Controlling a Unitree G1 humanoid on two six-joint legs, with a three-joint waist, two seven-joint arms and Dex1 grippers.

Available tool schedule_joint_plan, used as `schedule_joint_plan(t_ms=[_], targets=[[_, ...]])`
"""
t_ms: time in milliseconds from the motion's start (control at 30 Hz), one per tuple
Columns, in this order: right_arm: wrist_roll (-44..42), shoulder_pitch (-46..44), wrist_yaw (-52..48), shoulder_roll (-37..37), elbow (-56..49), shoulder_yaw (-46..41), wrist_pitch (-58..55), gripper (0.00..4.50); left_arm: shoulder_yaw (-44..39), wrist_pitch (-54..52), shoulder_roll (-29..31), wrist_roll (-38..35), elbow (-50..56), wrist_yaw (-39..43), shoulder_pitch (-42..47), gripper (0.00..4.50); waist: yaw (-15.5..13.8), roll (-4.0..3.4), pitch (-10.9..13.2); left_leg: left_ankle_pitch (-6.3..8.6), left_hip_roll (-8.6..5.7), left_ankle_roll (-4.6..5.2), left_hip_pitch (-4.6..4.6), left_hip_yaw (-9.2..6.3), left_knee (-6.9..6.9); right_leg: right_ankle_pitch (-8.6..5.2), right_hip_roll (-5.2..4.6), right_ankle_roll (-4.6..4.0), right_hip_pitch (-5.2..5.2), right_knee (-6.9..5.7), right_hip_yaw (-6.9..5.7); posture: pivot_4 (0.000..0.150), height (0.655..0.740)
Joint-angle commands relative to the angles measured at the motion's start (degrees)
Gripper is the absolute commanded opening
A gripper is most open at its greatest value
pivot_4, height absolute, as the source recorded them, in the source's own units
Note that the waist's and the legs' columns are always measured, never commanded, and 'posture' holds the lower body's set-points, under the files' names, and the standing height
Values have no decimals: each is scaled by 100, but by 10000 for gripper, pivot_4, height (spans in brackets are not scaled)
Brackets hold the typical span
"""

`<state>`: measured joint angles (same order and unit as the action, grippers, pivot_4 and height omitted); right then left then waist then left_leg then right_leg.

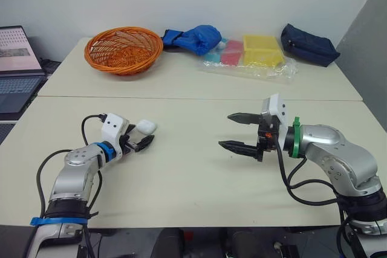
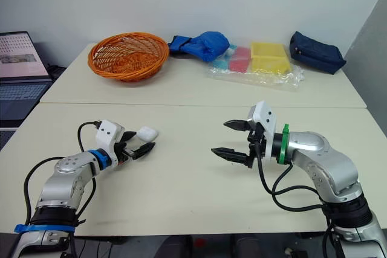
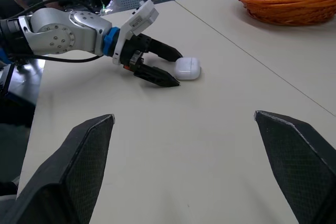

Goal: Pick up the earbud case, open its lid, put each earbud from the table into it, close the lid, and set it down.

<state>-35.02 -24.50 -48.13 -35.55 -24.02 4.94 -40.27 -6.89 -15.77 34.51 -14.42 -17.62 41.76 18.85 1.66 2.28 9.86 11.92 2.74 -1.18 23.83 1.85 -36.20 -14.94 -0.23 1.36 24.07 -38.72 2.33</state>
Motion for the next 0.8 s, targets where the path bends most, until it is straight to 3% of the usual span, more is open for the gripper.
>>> schedule_joint_plan(t_ms=[33,200,500,567,633,800], targets=[[-78,-15,23,-55,-202,-210,19,45000,13,52,-68,8,-83,42,115,40589,0,0,0,0,0,0,0,1,-1,0,0,0,0,0,0,1500,7400],[-92,-72,26,-81,-153,-267,-20,45000,82,76,-112,80,-84,70,93,27165,-1,0,0,0,0,0,1,0,-1,1,-1,0,0,2,2,1500,7400],[-9,-21,-6,-127,-25,-310,23,45000,29,161,-178,-35,72,212,200,26959,-11,0,0,0,-1,0,1,1,-2,0,-2,1,-2,1,0,1500,7400],[62,-39,-40,-172,82,-302,58,45000,145,710,-61,127,389,404,258,26959,-14,2,1,0,-1,0,3,1,-3,1,-2,0,-1,1,0,1500,7400],[-151,-157,-74,-161,241,-392,-170,45000,388,1940,147,561,511,662,350,26959,-15,5,2,0,-1,0,6,3,-4,4,-2,-5,-1,7,-1,1500,7400],[-626,-1011,74,100,1172,-614,-963,45000,756,4196,178,1205,-85,727,1065,26959,-14,5,3,0,-2,0,4,9,-3,17,-1,-24,0,7,5,1500,7400]])
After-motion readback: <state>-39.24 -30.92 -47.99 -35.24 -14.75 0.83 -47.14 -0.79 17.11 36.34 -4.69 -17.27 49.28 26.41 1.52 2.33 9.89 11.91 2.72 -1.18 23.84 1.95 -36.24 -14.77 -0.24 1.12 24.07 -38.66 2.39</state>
